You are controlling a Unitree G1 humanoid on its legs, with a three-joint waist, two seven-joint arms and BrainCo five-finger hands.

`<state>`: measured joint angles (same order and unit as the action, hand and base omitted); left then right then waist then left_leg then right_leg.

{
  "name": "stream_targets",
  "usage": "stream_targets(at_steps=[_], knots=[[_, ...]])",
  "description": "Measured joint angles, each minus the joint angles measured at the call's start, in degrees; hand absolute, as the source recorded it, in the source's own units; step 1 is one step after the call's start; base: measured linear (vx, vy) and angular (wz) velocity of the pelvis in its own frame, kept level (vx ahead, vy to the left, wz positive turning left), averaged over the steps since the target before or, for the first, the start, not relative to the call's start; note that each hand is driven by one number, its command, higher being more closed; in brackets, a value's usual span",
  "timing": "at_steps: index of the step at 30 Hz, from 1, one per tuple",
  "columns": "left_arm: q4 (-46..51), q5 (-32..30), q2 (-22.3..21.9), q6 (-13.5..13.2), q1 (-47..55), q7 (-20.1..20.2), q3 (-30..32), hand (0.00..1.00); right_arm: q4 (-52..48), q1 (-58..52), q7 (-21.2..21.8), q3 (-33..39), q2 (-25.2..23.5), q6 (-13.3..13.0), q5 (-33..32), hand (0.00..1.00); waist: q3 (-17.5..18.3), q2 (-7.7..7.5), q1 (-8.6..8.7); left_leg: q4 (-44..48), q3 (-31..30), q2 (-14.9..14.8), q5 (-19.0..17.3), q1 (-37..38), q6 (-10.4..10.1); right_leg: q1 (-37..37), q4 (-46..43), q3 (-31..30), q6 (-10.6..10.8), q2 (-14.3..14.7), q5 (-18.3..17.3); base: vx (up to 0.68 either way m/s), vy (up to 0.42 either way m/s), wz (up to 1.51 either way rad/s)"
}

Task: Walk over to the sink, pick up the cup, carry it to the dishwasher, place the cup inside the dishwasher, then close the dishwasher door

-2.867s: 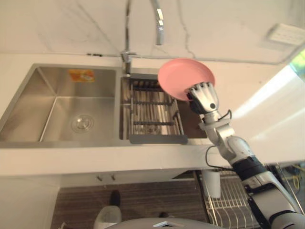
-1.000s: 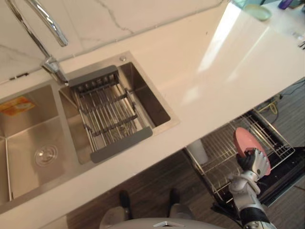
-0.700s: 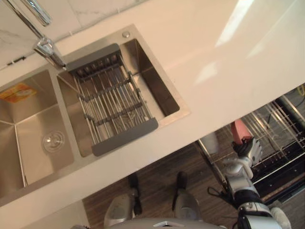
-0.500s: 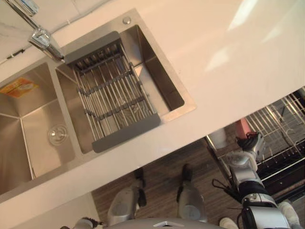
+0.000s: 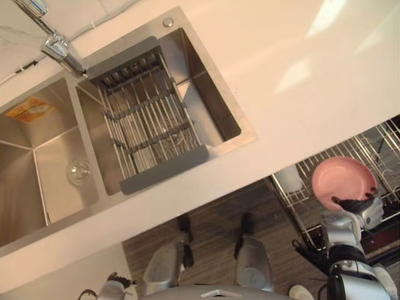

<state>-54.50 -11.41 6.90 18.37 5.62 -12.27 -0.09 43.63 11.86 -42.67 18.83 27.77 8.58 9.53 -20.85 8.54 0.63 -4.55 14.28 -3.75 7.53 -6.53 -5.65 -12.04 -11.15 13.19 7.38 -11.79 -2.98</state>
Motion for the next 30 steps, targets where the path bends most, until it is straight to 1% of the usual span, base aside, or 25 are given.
stream_targets(at_steps=[2, 4, 5, 7, 8, 9, 10, 12, 13, 14, 15, 16, 17, 18, 20, 21, 22, 23, 24, 25, 26, 27, 28, 29, 30], knots=[[0.03, -0.03, 0.3, 0.03, 0.0, 0.0, 0.05, 0.0, -0.02, -1.67, -0.59, 1.28, -0.51, -0.52, -0.91, 0.0, 0.17, -0.78, -0.04, -0.01, 0.33, -0.5, -0.03, 0.43, 0.04, 0.24, 0.0, -0.08, -0.26, 0.45, -0.06, -0.03, -0.015, -0.06], [0.23, -0.07, 0.6, 0.18, 0.01, -0.01, 0.2, 0.0, -1.2, -4.36, -2.06, 2.91, -1.02, -2.46, -1.52, 0.0, 0.81, -2.08, -0.04, -0.01, 1.54, -1.41, -0.35, 0.61, 0.64, 0.3, 0.37, -0.37, -0.63, 1.4, 0.13, -0.04, -0.018, -0.1], [0.31, -0.08, 0.7, 0.31, 0.03, -0.01, 0.2, 0.0, -2.37, -5.19, -2.39, 3.93, -1.53, -2.91, -1.72, 0.0, 1.08, -2.55, 0.0, 0.0, 1.63, -1.54, -0.33, 0.67, 0.65, 0.31, 0.52, -0.5, -0.68, 1.57, 0.16, -0.03, -0.019, -0.11], [0.38, -0.21, 1.25, 0.85, 0.2, 0.01, 0.26, 0.0, -5.73, -7.94, -3.87, 6.62, -3.12, -5.89, -2.57, 0.0, 2.55, -4.35, 0.15, 0.0, 2.33, -2.13, -0.39, 1.02, 0.77, 0.43, 1.08, -1.33, -1.07, 2.31, 0.43, -0.01, -0.017, -0.15], [0.43, -0.24, 1.3, 1.0, 0.2, 0.03, 0.3, 0.0, -6.87, -8.69, -4.12, 6.92, -3.21, -6.5, -2.64, 0.0, 2.73, -4.67, 0.17, 0.01, 2.73, -2.24, -0.51, 1.29, 0.94, 0.57, 1.15, -1.55, -1.12, 2.44, 0.48, 0.01, -0.009, -0.16], [0.42, -0.32, 1.3, 1.23, 0.21, 0.12, 0.41, 0.0, -8.84, -9.85, -4.29, 7.47, -3.41, -7.86, -2.64, 0.0, 2.95, -5.06, 0.44, 0.01, 3.04, -2.34, -0.65, 1.77, 1.12, 1.11, 1.56, -1.84, -1.13, 2.65, 0.66, 0.02, 0.002, -0.15], [0.39, -1.0, 1.31, 1.31, 0.44, 0.2, 0.76, 0.0, -13.16, -11.55, -4.59, 9.12, -4.74, -10.05, -2.63, 0.0, 3.69, -5.51, 1.09, 0.02, 3.39, -2.53, -0.84, 2.37, 1.16, 1.95, 2.19, -2.32, -1.21, 3.05, 1.04, 0.03, 0.008, -0.2], [0.4, -2.05, 1.32, 1.32, 0.84, 0.33, 2.1, 0.0, -17.14, -12.79, -5.36, 9.73, -5.92, -11.47, -2.68, 0.0, 4.36, -6.22, 1.47, 0.86, 4.51, -2.83, -1.69, 2.93, 1.22, 2.21, 2.63, -3.44, -1.26, 3.47, 1.25, 0.03, 0.002, -0.28], [0.41, -2.78, 1.43, 1.35, 0.81, 0.54, 2.48, 0.0, -20.15, -13.57, -5.76, 11.26, -6.95, -12.39, -3.36, 0.0, 4.58, -6.69, 1.57, 3.86, 4.88, -3.26, -3.4, 2.36, 1.26, 2.48, 2.7, -4.31, -1.29, 3.76, 1.31, 0.03, -0.016, -0.36], [0.39, -3.06, 1.33, 1.51, 0.83, 0.75, 2.48, 0.0, -22.27, -14.14, -6.52, 13.05, -7.36, -12.74, -4.21, 0.0, 4.75, -6.73, 1.79, 6.16, 5.38, -3.68, -4.94, 2.47, 1.18, 3.32, 2.85, -5.06, -1.26, 3.97, 1.44, 0.04, -0.013, -0.32], [0.38, -3.37, 1.25, 1.74, 0.87, 1.07, 2.49, 0.0, -22.99, -14.37, -6.75, 14.12, -7.45, -12.93, -4.8, 0.0, 4.94, -6.71, 2.06, 7.0, 5.62, -3.86, -5.54, 2.53, 1.16, 3.64, 2.98, -5.35, -1.24, 4.01, 1.46, 0.04, 0.009, -0.25], [0.33, -3.99, 1.16, 2.03, 0.89, 1.51, 2.5, 0.0, -23.12, -14.63, -6.97, 16.34, -7.44, -13.35, -4.88, 0.0, 5.31, -6.73, 2.83, 8.19, 6.05, -4.11, -6.48, 2.62, 1.11, 4.08, 3.39, -5.84, -1.14, 4.11, 1.53, 0.02, 0.02, -0.25], [0.34, -4.6, 1.0, 2.49, 0.86, 1.85, 2.5, 0.0, -23.11, -15.29, -7.73, 18.57, -7.44, -13.37, -4.89, 0.0, 5.9, -6.71, 3.2, 8.65, 6.29, -4.17, -7.0, 2.62, 1.05, 4.08, 3.74, -6.48, -1.08, 4.18, 1.82, 0.03, 0.029, -0.23], [0.28, -4.62, 0.97, 2.76, 0.85, 2.18, 2.51, 0.0, -23.11, -15.88, -7.9, 19.85, -7.46, -13.39, -4.93, 0.0, 6.23, -6.68, 3.49, 8.65, 6.42, -4.16, -7.08, 2.61, 1.04, 4.14, 4.06, -6.61, -1.06, 4.19, 1.99, 0.04, 0.027, -0.16], [-0.05, -4.6, 0.98, 3.59, 0.75, 2.75, 3.14, 0.0, -22.35, -17.95, -8.09, 24.43, -7.48, -13.41, -8.25, 0.0, 6.65, -6.88, 5.01, 8.43, 6.7, -4.07, -7.28, 3.5, 0.95, 5.06, 4.56, -6.76, -1.02, 4.21, 2.33, 0.05, 0.025, -0.05], [-0.16, -4.53, 0.87, 3.72, 0.72, 2.77, 3.93, 0.0, -22.23, -18.68, -8.08, 25.56, -7.52, -13.49, -9.76, 0.0, 6.71, -6.96, 5.27, 8.42, 6.92, -4.08, -7.43, 3.92, 0.93, 5.4, 4.65, -6.93, -1.02, 4.21, 2.33, 0.04, 0.024, -0.11], [-0.31, -4.46, 0.84, 4.08, 0.75, 2.81, 4.8, 0.0, -21.79, -19.87, -7.58, 27.67, -7.57, -14.53, -13.29, 0.0, 6.8, -7.06, 5.71, 8.38, 7.28, -4.09, -7.73, 4.88, 0.88, 6.14, 4.88, -7.22, -1.01, 4.2, 2.33, 0.02, 0.028, -0.2], [-0.57, -4.39, 0.85, 4.43, 0.78, 3.05, 5.31, 0.0, -20.43, -21.03, -5.94, 29.72, -7.59, -16.43, -18.7, 0.0, 7.44, -7.1, 5.69, 8.27, 7.87, -4.08, -7.93, 5.41, 0.89, 6.25, 4.97, -7.79, -1.0, 4.2, 2.33, 0.01, 0.026, -0.19], [-0.74, -4.23, 0.81, 4.5, 0.78, 3.19, 6.01, 0.0, -19.25, -21.29, -4.69, 30.67, -7.75, -17.32, -21.31, 0.0, 7.85, -7.09, 5.78, 8.11, 7.96, -4.02, -7.94, 5.52, 0.89, 6.27, 5.0, -7.84, -0.99, 4.18, 2.33, 0.01, 0.019, -0.15], [-0.8, -3.3, 0.84, 4.84, 0.76, 3.53, 7.1, 0.0, -17.06, -22.41, -0.3, 32.79, -9.51, -19.21, -28.44, 0.0, 8.71, -7.17, 6.08, 7.37, 8.04, -3.89, -7.76, 5.93, 0.83, 6.39, 5.09, -7.82, -0.98, 4.14, 2.33, 0.01, 0.008, -0.04], [-0.78, -3.06, 0.84, 4.89, 0.75, 3.65, 7.34, 0.0, -16.49, -22.92, 1.9, 33.31, -10.65, -19.99, -31.77, 0.0, 8.86, -7.21, 6.07, 7.16, 8.1, -3.87, -7.66, 6.2, 0.8, 6.62, 5.17, -7.79, -0.98, 4.13, 2.33, 0.01, 0.005, -0.05], [-1.07, -2.21, 0.55, 4.94, 0.75, 3.74, 8.43, 0.0, -15.2, -23.68, 6.26, 33.38, -12.98, -21.12, -37.54, 0.0, 8.88, -7.28, 6.05, 6.48, 8.32, -3.79, -7.45, 7.18, 0.68, 7.51, 5.42, -7.71, -0.97, 4.13, 2.33, -0.03, 0.003, -0.04], [-1.41, -1.93, 0.07, 5.06, 0.78, 3.71, 9.52, 0.0, -14.97, -24.07, 9.0, 33.31, -15.22, -22.05, -41.67, 0.0, 8.95, -7.23, 6.01, 5.77, 8.47, -3.66, -7.32, 7.89, 0.67, 8.16, 5.58, -7.62, -0.93, 4.12, 2.29, -0.04, 0.003, -0.04], [-1.72, -1.67, -0.27, 5.06, 0.83, 3.69, 10.1, 0.0, -14.74, -24.28, 10.67, 33.29, -16.73, -22.92, -43.96, 0.0, 9.36, -7.19, 5.87, 5.34, 8.55, -3.6, -7.29, 8.05, 0.7, 8.22, 5.63, -7.56, -0.91, 4.09, 2.23, -0.05, 0.006, -0.02], [-2.56, -1.15, -0.95, 5.0, 0.83, 3.49, 11.61, 0.0, -13.78, -24.23, 13.73, 33.16, -19.35, -24.65, -47.24, 0.0, 9.91, -7.14, 5.52, 5.18, 8.7, -3.43, -7.2, 8.22, 0.78, 8.33, 5.83, -7.56, -0.84, 3.98, 2.14, 0.0, 0.0, 0.0]])
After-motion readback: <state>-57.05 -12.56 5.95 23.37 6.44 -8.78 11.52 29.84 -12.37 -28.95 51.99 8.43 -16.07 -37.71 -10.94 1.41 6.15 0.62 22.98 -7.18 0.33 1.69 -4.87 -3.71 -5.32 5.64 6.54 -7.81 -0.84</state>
